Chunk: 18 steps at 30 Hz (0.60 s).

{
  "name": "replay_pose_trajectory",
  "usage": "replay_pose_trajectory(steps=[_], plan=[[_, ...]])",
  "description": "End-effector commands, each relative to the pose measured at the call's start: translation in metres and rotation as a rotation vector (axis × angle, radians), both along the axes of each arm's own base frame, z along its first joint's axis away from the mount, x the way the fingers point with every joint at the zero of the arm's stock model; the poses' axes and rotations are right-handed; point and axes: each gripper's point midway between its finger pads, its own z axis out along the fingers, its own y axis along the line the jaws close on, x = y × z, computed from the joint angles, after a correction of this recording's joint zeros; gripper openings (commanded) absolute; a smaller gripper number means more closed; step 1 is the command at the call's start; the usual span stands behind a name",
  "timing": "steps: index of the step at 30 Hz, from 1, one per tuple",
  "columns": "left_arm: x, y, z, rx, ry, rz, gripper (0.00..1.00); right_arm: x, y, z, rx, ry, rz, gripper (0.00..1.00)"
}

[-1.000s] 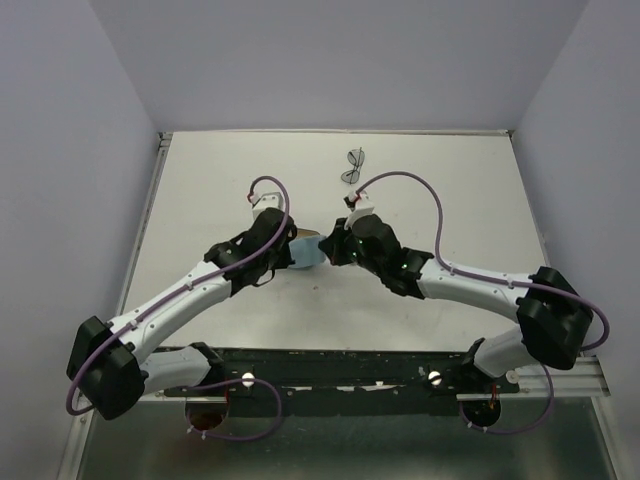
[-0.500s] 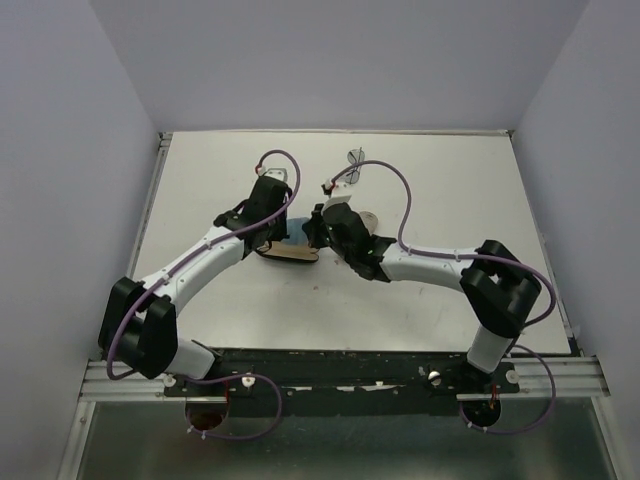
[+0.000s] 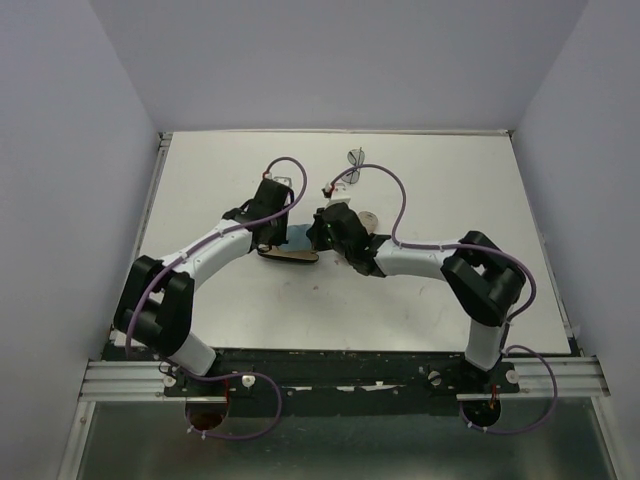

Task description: Organize the sunglasses

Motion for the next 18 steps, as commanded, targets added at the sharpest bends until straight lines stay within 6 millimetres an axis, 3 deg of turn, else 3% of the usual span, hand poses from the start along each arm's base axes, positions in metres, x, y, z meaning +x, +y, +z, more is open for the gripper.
replay_pose_trajectory(steps=[1, 18], plan=[[0.003, 0.013, -0.008, 0.046, 0.033, 0.048, 0.00, 0.002, 0.010, -0.004, 0.037, 0.023, 0.032, 0.01], [0.019, 0.017, -0.021, 0.059, 0.112, 0.072, 0.00, 0.003, 0.011, -0.029, 0.032, 0.059, 0.031, 0.01]])
